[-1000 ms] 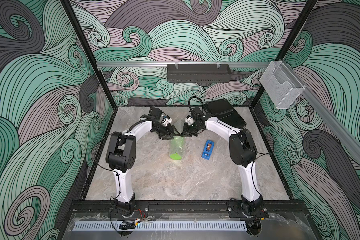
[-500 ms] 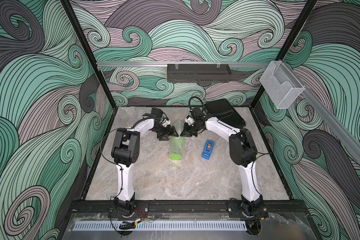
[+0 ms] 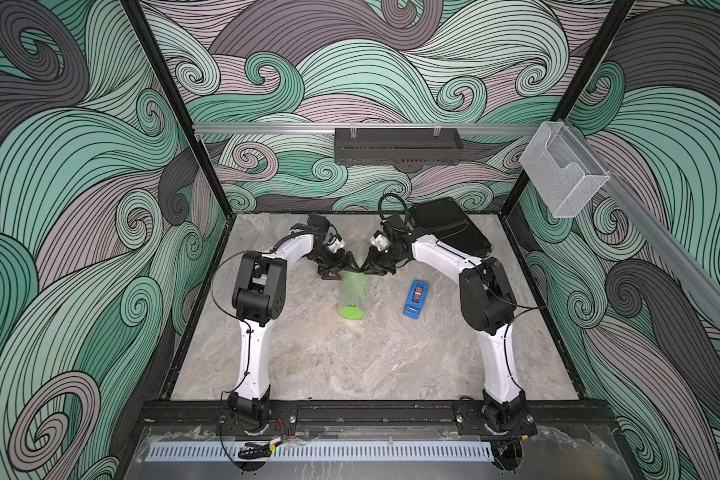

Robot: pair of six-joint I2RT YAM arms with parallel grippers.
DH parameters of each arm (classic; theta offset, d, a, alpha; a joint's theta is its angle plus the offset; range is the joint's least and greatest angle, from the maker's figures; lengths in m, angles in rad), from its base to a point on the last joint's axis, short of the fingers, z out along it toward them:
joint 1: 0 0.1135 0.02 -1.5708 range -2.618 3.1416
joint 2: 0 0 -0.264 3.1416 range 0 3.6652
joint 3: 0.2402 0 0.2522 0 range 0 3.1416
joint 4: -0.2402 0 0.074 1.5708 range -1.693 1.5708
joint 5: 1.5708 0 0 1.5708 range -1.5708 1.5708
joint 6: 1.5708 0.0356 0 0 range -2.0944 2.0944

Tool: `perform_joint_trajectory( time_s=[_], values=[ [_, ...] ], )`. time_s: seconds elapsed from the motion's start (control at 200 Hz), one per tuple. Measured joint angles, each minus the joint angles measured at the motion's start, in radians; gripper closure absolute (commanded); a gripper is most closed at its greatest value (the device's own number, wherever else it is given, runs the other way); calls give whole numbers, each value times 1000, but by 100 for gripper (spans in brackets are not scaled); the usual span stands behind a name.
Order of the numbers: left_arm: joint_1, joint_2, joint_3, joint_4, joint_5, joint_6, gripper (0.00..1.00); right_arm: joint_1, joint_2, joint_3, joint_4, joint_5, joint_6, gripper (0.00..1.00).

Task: Wrap wine glasses in bubble wrap
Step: Wrap the wine glass in bubble wrap.

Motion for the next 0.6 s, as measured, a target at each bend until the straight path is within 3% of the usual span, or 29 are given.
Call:
perform_joint_trajectory(
  time_s=[0.155,0.335,0.6],
  values=[
    [1,0,-7,14,14,0,25,3,-130,-141,8,-21,12,55],
    [1,0,-11,19,21,0,25,26,-294,-313,66,-60,65,53],
    [1,0,-24,37,32,0,25,105,-291,-376,167,-116,149,52]
  ],
)
